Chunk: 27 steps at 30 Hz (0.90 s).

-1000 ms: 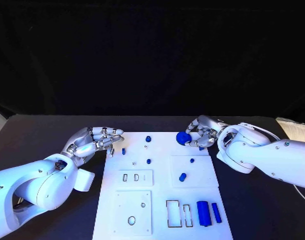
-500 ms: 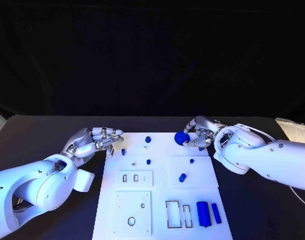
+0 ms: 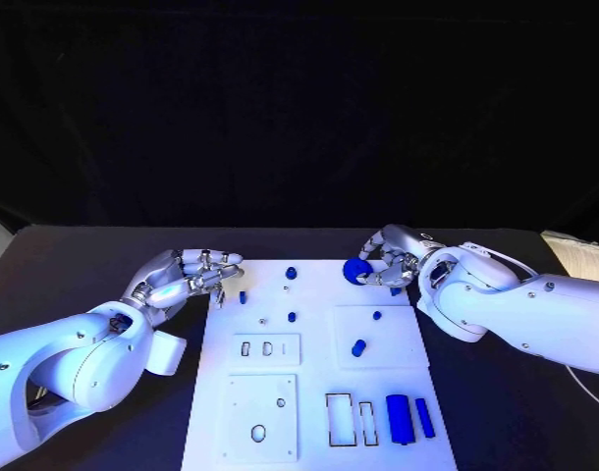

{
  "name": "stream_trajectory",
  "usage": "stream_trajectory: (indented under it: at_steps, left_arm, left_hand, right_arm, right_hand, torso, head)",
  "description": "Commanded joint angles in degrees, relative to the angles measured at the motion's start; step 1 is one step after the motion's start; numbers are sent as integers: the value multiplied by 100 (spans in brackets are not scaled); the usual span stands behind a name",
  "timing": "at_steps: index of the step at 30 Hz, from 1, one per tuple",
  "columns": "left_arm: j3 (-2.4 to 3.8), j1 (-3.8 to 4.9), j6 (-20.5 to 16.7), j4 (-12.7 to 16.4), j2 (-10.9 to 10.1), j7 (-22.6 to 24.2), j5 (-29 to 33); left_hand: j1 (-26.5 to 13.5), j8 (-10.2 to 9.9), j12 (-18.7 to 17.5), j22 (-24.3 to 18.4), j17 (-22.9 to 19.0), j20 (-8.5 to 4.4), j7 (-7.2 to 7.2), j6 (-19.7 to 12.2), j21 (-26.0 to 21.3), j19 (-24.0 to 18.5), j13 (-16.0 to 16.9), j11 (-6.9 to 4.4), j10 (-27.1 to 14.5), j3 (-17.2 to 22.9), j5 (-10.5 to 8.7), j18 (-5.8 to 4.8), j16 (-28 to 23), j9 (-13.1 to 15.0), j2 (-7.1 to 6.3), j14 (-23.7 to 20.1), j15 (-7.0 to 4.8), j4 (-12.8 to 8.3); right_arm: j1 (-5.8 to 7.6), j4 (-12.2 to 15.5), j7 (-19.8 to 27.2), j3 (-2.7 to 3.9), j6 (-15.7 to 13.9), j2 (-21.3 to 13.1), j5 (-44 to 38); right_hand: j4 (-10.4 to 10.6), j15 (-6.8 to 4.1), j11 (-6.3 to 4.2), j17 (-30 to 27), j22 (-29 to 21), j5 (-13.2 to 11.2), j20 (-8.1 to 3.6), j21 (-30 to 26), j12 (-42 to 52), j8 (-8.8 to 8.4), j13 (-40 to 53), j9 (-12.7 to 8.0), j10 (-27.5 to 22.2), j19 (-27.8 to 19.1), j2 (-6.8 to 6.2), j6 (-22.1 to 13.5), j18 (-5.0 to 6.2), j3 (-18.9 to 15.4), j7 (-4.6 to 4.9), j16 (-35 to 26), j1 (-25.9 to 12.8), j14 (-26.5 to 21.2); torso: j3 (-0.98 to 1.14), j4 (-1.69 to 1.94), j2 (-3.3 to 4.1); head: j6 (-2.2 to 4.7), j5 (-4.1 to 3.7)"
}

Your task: Assemble the parts on the task board

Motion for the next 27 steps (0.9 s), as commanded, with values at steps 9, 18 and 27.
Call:
stream_trajectory:
  at_steps: [9, 18, 27]
  left_arm:
    - [4, 6, 65, 0, 21, 11, 2]
    - [4, 6, 69, -15, 44, 13, 4]
    - [4, 6, 67, -18, 41, 14, 9]
  left_hand:
    - [-2, -9, -9, 7, -6, 24, -13, -28, 22, 3, -5, 0, -50, 33, -7, -2, 20, 6, 3, -9, 16, 0]
    - [-2, -9, -9, 7, -6, 24, -13, -28, 22, 3, -5, 0, -50, 33, -7, -2, 20, 6, 3, -9, 16, 0]
    - [-2, -9, -9, 7, -6, 24, -13, -28, 22, 3, -5, 0, -50, 33, -7, -2, 20, 6, 3, -9, 16, 0]
  right_arm:
    - [-4, -6, -133, 0, -87, 59, -159]
    - [-6, -33, -117, 0, 7, 117, -265]
    - [-45, -63, -165, -1, 134, 177, -364]
  right_hand:
    - [67, -3, -11, 1252, 1510, 63, 6, 26, 42, 74, 1270, 19, 375, 610, 131, 136, -82, 120, -25, 27, 141, 549]
    - [34, -28, -36, 1256, 1510, 92, -19, 26, 37, 80, 1266, 4, 373, 610, 100, 212, -82, 289, -48, 28, 289, 550]
    - [31, -28, -31, 1259, 1510, 43, -22, 26, 15, 62, 1247, -10, 355, 610, 23, 207, -82, 305, -42, 29, 292, 550]
  torso:
    - [-4, 2, 3]
    - [-4, -8, 5]
    - [0, 2, 5]
  head:
    - [-18, -21]
    - [-51, -27]
    - [-70, -42]
